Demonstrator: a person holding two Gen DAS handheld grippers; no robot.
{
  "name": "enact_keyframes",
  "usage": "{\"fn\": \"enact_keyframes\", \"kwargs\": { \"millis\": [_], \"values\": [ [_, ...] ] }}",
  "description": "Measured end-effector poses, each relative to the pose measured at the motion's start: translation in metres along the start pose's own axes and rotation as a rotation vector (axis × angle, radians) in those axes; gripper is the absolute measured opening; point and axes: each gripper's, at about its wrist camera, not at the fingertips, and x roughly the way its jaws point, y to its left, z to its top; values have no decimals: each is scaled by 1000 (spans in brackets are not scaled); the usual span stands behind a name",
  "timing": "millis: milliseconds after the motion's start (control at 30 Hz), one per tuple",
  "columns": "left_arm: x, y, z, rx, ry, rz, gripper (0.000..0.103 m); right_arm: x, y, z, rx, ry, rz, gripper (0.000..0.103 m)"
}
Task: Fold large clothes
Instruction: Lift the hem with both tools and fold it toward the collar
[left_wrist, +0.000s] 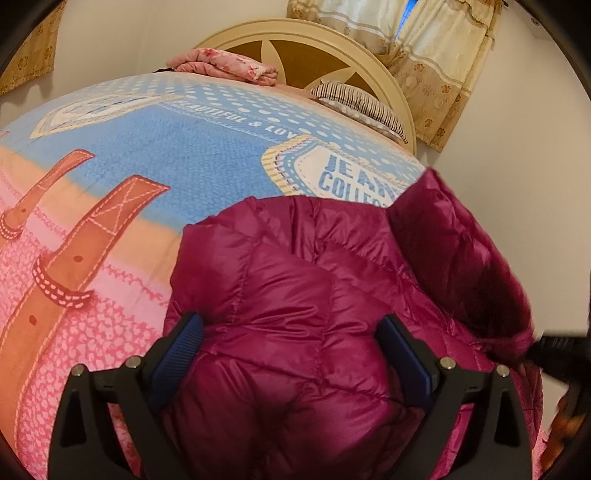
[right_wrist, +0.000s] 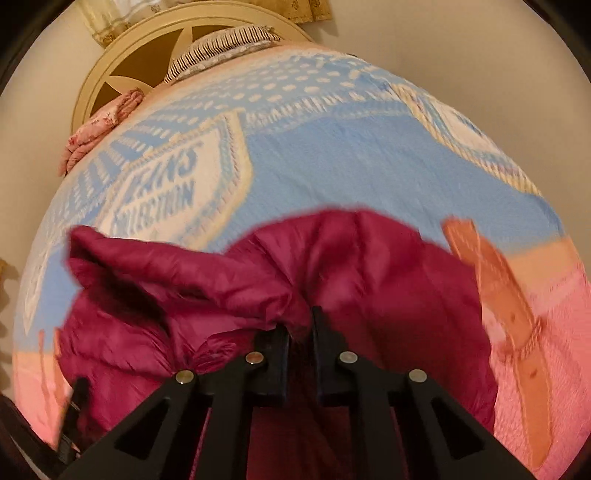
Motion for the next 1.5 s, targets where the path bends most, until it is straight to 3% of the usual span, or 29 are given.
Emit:
{"fn": "enact_keyframes", "kwargs": {
  "millis": [100,333,533,633,767,833,900,933,967,1033,1300,1400,1500],
  "values": [
    [-3,3,0,-17,-6,-23,99,17,-11,-15,24,4,1,9],
    [-15,6,4,-40,-4,-67,99,22,-7,-36,-83,-177,-10,9],
    [-34,-24,54,33,-49,-101,99,22,-21,-35,-30,-193,70,9],
    [-17,-45,89,40,-28,-139,99,21,-25,-37,-19,-196,90,9],
    [27,-73,105,89,33,-102,99,22,-26,-38,-2,-198,116,9],
    [46,-82,98,132,74,-85,98,22,-26,-38,4,-199,124,9],
    [60,-82,86,146,132,-25,84,23,-28,-38,9,-198,132,9],
    [62,-82,81,150,154,-15,69,23,-28,-38,10,-198,134,9],
    [68,-78,71,157,194,9,62,23,-28,-38,11,-198,136,9],
    [70,-74,58,164,222,44,62,23,-29,-37,13,-198,140,9],
    [53,-72,13,222,150,129,65,26,-26,-31,-9,-175,108,10],
    [47,-74,6,233,104,170,66,25,-13,-14,-63,-178,51,10],
    [53,-67,11,201,103,160,68,33,-11,-3,-85,-177,46,12]
  ]
}}
